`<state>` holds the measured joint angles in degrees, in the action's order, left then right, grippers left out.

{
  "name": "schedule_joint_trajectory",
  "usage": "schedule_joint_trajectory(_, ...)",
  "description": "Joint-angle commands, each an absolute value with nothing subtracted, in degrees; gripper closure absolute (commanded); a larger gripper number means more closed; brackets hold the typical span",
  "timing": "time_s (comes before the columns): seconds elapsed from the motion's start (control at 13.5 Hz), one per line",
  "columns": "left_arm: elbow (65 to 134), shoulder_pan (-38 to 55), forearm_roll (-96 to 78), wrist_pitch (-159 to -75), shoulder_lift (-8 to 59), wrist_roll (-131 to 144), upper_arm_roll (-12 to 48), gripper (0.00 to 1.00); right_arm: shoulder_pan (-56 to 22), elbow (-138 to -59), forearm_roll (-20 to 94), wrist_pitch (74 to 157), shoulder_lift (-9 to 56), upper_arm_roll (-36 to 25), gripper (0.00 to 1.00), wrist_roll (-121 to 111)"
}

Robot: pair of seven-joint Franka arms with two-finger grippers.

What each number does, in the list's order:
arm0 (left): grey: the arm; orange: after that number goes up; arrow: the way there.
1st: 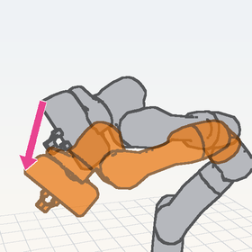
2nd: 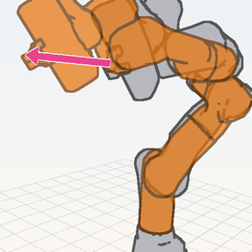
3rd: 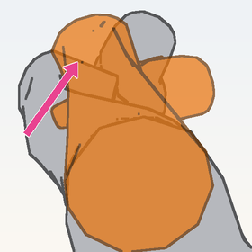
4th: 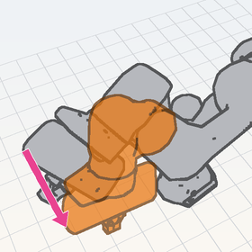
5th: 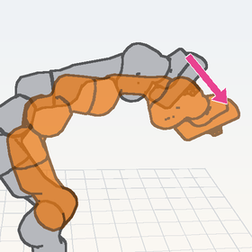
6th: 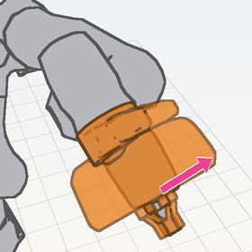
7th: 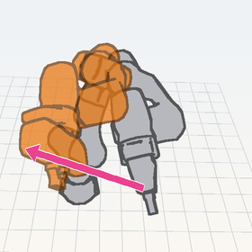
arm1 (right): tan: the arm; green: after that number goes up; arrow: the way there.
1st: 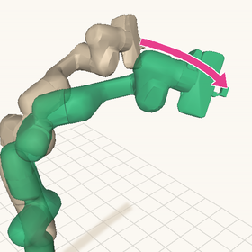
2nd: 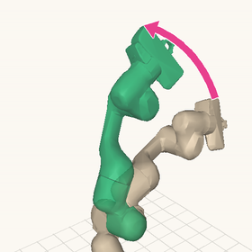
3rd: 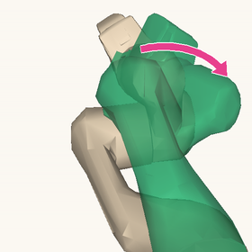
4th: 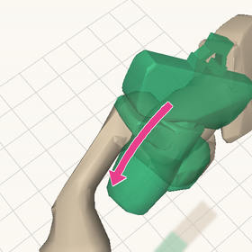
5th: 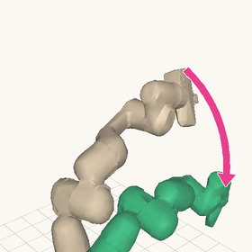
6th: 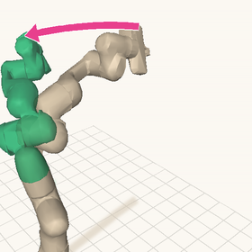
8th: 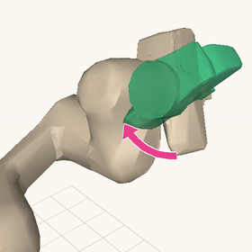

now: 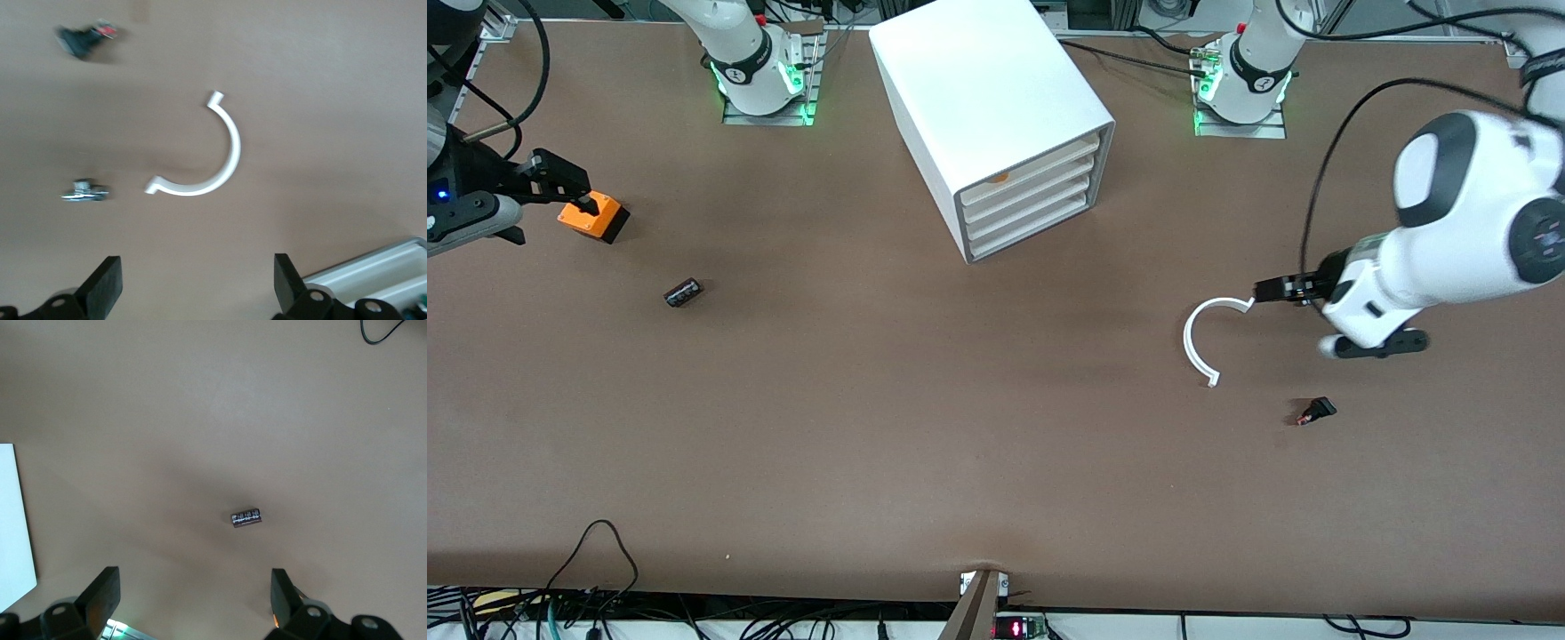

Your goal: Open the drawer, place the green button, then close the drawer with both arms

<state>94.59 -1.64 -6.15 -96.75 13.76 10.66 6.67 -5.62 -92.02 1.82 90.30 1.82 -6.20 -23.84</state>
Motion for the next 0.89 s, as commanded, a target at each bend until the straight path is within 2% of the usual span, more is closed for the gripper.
schedule_joint_trajectory(0.0, 96.4, -4.5, -3.3, -94.6, 8.8, 6.6, 6.9, 0.0, -5.0, -90.8, 1.3, 90.0, 2.3, -5.8, 0.0, -23.6)
schedule_joint_trajectory(0.3, 97.9, -6.7, -1.7, -93.5, 3.2, 3.0, 6.6, 0.0, -5.1, -90.8, 1.3, 90.0, 2.3, -5.8, 0.0, -23.6)
schedule_joint_trajectory(0.67, 99.1, -2.2, -0.1, -91.8, -1.9, 2.3, -1.3, 0.0, -5.0, -90.9, 1.3, 89.8, 2.3, -5.8, 0.0, -23.6)
schedule_joint_trajectory(0.81, 99.0, -1.8, 0.9, -91.6, -2.1, 1.3, -2.2, 0.0, -5.0, -90.9, 1.3, 89.9, 2.3, -5.8, 0.0, -23.6)
